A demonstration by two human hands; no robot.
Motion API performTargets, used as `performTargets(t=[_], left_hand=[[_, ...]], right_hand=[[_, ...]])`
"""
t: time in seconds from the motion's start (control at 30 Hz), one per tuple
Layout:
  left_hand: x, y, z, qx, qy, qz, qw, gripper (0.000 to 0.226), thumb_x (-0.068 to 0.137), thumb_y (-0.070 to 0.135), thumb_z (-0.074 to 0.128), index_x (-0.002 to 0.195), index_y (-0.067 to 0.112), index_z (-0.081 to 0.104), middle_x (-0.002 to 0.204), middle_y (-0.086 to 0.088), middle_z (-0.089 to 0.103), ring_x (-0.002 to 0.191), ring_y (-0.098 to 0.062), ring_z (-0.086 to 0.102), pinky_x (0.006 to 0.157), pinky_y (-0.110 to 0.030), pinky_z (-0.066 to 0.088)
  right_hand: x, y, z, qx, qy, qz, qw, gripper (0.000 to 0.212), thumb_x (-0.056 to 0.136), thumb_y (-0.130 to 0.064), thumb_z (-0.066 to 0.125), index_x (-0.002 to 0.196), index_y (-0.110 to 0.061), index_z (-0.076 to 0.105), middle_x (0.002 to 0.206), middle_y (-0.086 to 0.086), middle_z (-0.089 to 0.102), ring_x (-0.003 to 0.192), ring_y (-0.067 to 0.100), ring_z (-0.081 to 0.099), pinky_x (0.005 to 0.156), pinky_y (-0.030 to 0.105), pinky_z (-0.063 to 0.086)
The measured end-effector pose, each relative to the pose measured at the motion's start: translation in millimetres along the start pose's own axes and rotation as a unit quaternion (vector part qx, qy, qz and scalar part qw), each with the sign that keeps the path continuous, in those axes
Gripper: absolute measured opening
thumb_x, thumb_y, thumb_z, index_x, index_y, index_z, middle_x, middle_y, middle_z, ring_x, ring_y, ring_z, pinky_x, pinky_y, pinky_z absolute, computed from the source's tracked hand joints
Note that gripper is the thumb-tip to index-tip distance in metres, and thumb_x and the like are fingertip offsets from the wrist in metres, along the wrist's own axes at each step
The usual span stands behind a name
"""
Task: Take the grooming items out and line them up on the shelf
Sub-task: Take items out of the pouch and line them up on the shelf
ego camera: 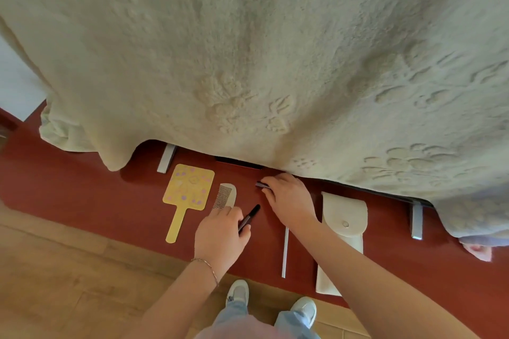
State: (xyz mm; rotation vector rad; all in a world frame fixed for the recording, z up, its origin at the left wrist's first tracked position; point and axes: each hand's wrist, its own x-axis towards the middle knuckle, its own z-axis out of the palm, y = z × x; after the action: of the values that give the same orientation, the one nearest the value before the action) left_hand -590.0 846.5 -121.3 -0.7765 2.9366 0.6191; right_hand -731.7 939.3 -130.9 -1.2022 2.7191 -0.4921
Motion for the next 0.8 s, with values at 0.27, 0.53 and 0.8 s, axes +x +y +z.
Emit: performTargets(t=[0.27,0.53,0.8], left_hand=[[8,7,7,0.052,-0.022,-0.014,0.998,0.027,0.088,0.044,0.045,0.100,0.021,0.052,0.096,0.006,0.061,0.093,-0.013,0.055,0.073,-0.026,0.045],[14,11,12,0.129,-0.029,-0.004,0.991,0.034,0.087,0.047,0.041,0.104,0.020,0.052,0.102,0.005,0.062,0.101,-0.017,0.054,0.087,-0.032,0.034],[16,14,12,0.112,-0.020,-0.012,0.993,0.035,0.078,0.050,0.054,0.091,0.018,0.060,0.084,0.003,0.065,0.088,-0.019,0.061,0.080,-0.034,0.040]], right_hand=[[9,3,14,-0.063,0.008,-0.061,0.996,0.025,0.066,-0.021,0.079,0.088,-0.014,0.070,0.081,-0.002,0.073,0.093,0.017,0.068,0.074,0.030,0.053],[7,5,15,-0.036,0.021,-0.055,0.998,0.033,0.062,-0.022,0.083,0.092,-0.013,0.071,0.091,0.003,0.074,0.091,0.018,0.069,0.074,0.031,0.055],[-25,9,-11,0.012,0.038,0.107,0.993,0.018,0.088,-0.025,0.057,0.100,-0.011,0.058,0.093,0.005,0.063,0.087,0.026,0.060,0.071,0.036,0.050]])
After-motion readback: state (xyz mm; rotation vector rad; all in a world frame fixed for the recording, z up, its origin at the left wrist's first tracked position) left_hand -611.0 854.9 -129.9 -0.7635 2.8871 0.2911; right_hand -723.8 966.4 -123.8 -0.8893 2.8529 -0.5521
